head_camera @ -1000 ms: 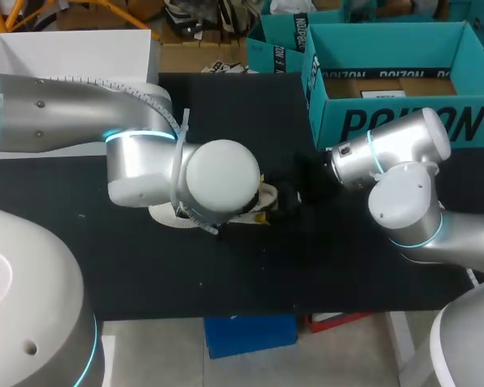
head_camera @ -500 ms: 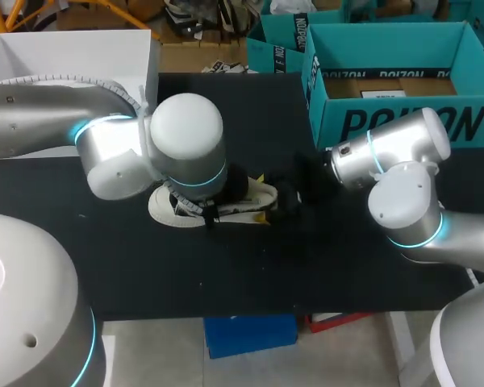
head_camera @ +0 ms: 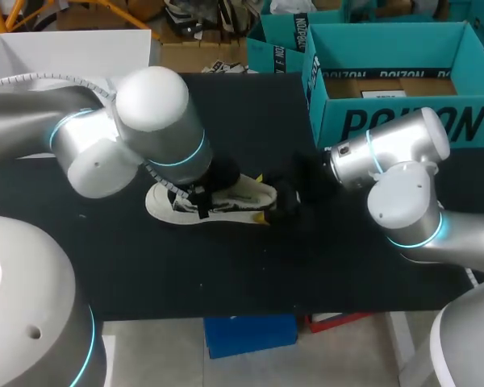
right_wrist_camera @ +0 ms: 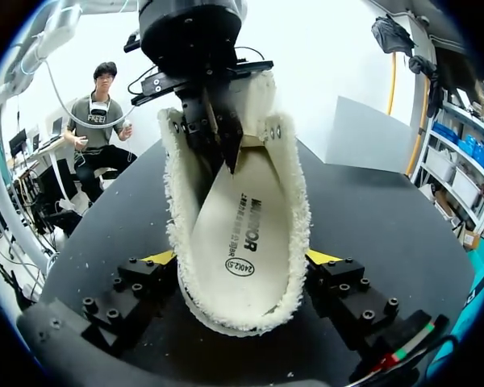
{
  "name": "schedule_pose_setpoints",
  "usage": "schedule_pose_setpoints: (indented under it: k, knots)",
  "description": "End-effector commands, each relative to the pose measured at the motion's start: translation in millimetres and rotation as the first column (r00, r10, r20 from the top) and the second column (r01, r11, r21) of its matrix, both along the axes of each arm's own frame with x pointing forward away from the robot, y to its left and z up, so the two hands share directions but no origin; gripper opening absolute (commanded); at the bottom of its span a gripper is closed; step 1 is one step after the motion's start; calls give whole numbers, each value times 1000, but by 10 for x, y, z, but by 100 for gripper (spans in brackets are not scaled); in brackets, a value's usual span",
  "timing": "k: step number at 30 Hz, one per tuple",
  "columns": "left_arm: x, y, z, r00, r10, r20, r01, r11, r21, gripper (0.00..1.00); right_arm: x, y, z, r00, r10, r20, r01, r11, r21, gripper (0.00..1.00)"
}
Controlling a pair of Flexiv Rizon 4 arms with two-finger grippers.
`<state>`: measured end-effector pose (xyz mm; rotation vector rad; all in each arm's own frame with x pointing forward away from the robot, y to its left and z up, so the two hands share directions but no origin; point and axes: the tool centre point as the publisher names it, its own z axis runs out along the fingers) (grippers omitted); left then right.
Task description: Take the shoe out of the shoebox, open the shoe tongue, remove and reinsert the insole, then place the shoe into the shoebox
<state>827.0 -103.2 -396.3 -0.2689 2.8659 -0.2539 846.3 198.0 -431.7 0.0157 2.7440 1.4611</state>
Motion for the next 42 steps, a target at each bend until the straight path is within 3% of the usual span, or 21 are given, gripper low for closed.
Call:
schedule_pose_setpoints:
  k: [1,13,42]
  knots:
    - [-53,110,116,1000,-18,-6,18,999,-46,0,27,-66,-59,1000,-3,0,3,1000,-4,0]
    - [-54,48,57,998,-27,-57,21,996,-89,0,27,-66,-59,1000,-3,0,3,1000,-4,0]
    - [-7,50,238,995,-42,-95,21,977,-212,0,27,-66,-59,1000,-3,0,3,1000,-4,0]
